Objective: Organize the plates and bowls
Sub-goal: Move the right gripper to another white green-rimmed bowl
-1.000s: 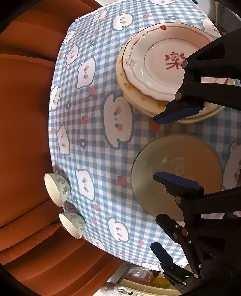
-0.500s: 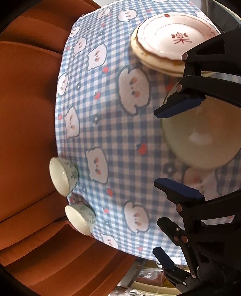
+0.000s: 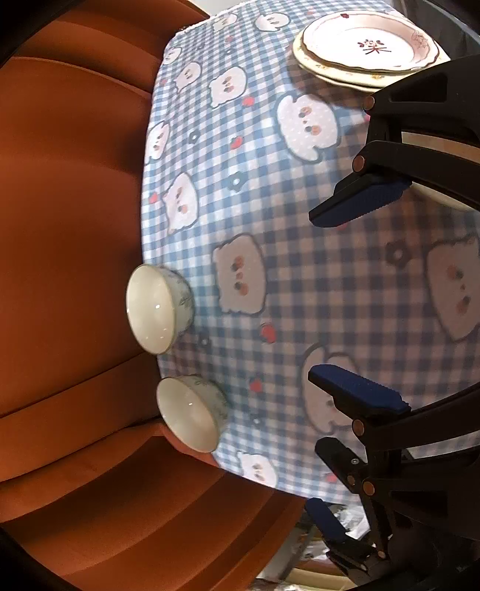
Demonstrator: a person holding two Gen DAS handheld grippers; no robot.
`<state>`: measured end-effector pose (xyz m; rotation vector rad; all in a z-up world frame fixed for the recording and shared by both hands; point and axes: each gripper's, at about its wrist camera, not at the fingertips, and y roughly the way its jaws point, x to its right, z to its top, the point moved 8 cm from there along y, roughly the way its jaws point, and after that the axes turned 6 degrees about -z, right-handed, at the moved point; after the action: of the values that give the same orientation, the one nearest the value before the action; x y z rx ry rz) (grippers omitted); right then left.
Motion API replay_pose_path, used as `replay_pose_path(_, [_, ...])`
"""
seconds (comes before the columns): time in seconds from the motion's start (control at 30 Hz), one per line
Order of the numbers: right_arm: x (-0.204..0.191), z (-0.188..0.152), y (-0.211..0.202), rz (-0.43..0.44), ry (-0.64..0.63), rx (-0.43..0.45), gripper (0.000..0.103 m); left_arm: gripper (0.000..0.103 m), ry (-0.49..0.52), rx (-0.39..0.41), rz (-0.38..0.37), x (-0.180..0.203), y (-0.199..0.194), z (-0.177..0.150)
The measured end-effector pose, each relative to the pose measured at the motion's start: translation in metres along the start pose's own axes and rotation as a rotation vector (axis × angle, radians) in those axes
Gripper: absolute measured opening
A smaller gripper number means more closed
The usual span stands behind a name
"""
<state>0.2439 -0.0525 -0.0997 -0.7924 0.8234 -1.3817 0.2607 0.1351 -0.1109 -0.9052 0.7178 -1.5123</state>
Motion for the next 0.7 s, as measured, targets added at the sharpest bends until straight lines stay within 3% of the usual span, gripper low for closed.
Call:
replay_pose_path(0.33, [-0.034, 0.043, 0.01, -0.01, -0.006, 0.035, 0.079, 0.088, 0.03, 0.024, -0.016, -0.023, 0.012, 0.046])
replay_pose_path(0.57, [-0.054, 0.086, 0.032, 0.009, -0.024, 0.066, 0.079, 0.087, -0.015, 0.048, 0.01, -0.047, 0.033, 0.083])
replay_pose_path(0.7, [-0.07, 0.104, 0.05, 0.035, -0.043, 0.077, 0.079, 0.082, -0.025, 0.045, 0.044, -0.06, 0.055, 0.1])
